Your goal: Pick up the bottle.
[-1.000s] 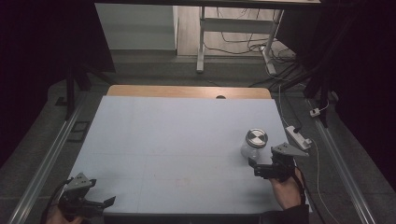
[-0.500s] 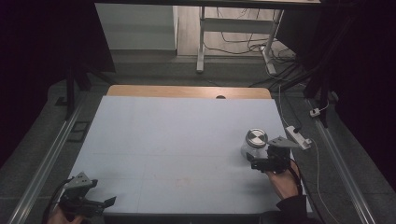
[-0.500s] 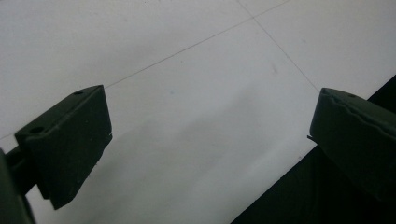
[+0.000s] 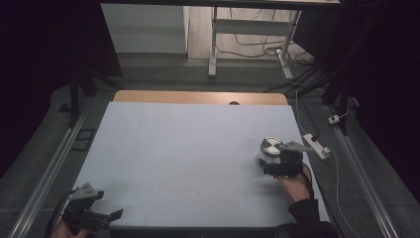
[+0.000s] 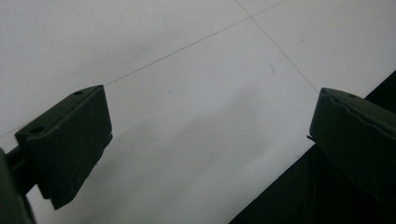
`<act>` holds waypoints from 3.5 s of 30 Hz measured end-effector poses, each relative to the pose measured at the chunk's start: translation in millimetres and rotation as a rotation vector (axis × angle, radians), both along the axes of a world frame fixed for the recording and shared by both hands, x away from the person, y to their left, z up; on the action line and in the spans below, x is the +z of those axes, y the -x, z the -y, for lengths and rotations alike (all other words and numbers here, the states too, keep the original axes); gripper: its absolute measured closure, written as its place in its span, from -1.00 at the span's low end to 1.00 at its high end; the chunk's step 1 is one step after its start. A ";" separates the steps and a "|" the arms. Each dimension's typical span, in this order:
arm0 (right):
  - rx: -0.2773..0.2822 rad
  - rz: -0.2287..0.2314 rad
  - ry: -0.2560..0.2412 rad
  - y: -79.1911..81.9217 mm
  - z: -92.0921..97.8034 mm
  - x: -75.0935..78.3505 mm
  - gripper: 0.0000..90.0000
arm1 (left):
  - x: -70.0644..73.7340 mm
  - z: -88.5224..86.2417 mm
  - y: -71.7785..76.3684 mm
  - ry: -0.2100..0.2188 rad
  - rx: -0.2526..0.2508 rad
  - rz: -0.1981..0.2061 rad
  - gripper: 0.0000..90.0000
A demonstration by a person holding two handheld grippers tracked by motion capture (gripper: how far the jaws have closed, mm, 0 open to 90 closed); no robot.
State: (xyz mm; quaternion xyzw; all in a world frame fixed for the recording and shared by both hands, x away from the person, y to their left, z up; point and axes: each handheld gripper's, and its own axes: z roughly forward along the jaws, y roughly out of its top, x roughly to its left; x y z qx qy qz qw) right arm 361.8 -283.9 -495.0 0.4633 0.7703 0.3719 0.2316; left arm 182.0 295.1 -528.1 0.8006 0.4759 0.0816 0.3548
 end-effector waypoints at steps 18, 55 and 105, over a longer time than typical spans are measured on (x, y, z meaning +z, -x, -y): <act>-0.002 0.016 -0.009 -13.5 -1.1 -9.1 -0.79 | -0.2 0.4 -0.2 0.001 -0.007 -0.005 -0.99; 0.118 0.041 -0.030 5.3 -30.1 22.3 -0.67 | -0.2 0.7 -0.5 0.000 -0.013 -0.004 -0.98; 0.540 0.028 -0.016 41.9 -193.6 22.7 -0.67 | -0.5 -0.3 -0.6 0.006 -0.011 -0.006 -1.00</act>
